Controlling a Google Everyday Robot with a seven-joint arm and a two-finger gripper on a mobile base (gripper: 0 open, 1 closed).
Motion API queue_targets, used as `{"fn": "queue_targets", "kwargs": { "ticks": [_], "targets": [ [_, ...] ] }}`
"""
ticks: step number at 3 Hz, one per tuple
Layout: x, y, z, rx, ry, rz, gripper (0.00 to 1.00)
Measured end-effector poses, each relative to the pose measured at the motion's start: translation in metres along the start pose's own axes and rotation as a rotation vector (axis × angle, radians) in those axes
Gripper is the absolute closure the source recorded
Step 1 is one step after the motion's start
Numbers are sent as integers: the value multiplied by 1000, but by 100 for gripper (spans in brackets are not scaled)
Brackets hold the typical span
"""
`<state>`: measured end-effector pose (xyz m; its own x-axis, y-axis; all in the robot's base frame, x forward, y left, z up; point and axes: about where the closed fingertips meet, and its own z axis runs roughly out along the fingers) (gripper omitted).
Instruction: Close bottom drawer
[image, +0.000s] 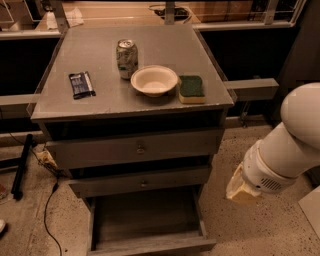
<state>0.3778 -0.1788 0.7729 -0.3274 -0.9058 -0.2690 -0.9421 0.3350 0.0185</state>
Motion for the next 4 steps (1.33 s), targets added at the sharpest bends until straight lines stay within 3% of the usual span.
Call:
{"fn": "queue_targets", "kwargs": {
  "ticks": [1,2,4],
  "targets": [
    [-1,-1,1,0,-2,0,100],
    [6,13,21,-31,-4,34,100],
    [62,38,134,-62,83,147,100]
  ]
}}
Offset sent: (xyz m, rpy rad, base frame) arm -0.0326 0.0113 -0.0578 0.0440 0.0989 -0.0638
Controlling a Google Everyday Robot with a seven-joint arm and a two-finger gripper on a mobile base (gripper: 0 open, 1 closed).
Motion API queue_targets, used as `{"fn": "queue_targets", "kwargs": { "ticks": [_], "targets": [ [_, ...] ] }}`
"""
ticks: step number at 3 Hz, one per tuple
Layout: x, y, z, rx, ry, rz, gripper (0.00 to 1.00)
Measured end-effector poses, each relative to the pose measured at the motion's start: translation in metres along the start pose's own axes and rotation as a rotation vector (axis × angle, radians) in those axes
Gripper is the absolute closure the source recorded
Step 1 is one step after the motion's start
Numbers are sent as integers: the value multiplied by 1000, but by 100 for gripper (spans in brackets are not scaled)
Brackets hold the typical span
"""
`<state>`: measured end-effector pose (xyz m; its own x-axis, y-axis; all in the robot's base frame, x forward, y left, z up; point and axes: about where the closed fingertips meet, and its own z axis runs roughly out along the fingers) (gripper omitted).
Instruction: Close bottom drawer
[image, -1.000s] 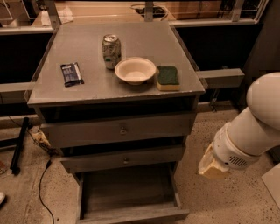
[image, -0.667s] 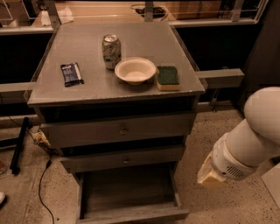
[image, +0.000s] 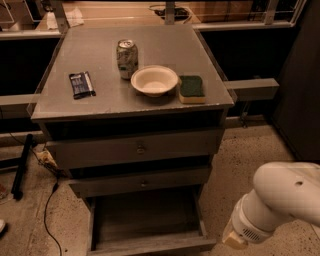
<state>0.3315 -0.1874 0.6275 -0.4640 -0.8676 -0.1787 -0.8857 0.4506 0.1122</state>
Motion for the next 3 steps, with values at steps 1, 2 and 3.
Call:
{"fn": "queue_targets", "kwargs": {
  "ticks": [1,2,3],
  "targets": [
    [22,0,57,-32,45,46,100],
    [22,0,57,-32,46,46,100],
    [27,7,69,-52,52,70,100]
  ]
}}
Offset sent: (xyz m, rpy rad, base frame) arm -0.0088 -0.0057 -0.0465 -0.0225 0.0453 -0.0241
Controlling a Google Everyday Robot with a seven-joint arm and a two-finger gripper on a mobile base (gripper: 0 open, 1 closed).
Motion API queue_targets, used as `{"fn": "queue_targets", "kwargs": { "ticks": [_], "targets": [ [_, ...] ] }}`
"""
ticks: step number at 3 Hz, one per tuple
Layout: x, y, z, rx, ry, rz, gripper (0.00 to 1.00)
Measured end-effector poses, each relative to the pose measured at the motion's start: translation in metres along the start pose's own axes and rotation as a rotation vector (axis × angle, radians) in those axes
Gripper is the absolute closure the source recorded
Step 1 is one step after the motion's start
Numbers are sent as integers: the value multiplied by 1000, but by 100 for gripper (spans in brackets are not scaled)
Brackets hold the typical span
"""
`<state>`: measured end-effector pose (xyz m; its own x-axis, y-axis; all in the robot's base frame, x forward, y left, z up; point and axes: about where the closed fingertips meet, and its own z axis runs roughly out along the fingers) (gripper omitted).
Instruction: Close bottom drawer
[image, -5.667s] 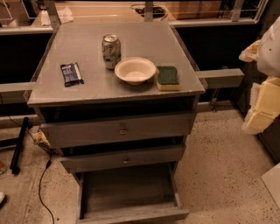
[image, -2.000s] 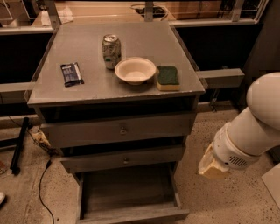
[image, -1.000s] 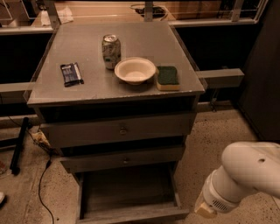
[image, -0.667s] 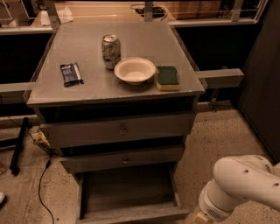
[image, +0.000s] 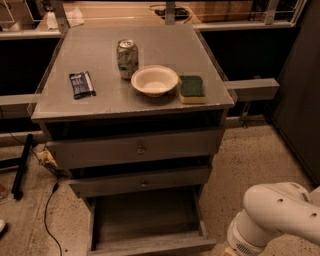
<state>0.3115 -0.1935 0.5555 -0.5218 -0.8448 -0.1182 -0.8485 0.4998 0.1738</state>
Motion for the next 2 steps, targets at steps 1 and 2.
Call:
{"fn": "queue_targets", "kwargs": {
  "ticks": [1,2],
  "targets": [
    [17,4,52,-33,39,53,100],
    [28,-8,114,-63,69,136,100]
  ]
}}
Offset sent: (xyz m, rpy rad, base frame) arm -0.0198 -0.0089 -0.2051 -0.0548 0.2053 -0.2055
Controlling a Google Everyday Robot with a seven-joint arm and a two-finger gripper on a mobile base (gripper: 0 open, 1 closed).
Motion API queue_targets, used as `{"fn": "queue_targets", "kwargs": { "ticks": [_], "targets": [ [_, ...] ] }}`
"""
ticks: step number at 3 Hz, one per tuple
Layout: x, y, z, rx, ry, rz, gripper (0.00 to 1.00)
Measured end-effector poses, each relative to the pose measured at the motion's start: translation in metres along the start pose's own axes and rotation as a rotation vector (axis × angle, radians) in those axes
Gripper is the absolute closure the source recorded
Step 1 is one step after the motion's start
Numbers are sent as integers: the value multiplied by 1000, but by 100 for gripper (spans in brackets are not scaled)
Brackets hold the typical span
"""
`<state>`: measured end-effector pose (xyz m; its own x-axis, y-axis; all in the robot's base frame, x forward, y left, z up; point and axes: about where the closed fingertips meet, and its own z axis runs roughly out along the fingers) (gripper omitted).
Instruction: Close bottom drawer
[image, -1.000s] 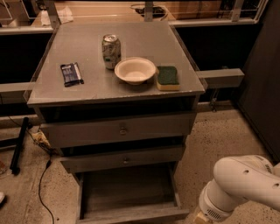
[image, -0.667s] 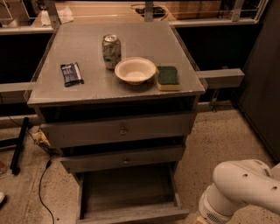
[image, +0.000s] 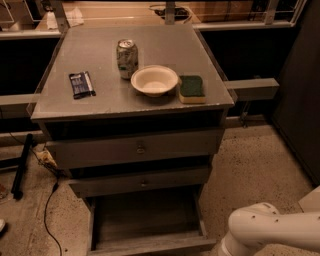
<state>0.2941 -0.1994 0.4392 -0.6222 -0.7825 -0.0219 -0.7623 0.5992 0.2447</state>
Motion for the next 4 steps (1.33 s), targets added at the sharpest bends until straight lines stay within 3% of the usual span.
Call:
{"fn": "queue_targets", "kwargs": {
  "ticks": [1,2,3,4],
  "targets": [
    [8,0,83,-80,75,50,100],
    [7,-1,82,-78,74,50,100],
    [4,-1,106,-114,79,84,100],
    [-9,-8,150,-156,94,128,100]
  ]
}}
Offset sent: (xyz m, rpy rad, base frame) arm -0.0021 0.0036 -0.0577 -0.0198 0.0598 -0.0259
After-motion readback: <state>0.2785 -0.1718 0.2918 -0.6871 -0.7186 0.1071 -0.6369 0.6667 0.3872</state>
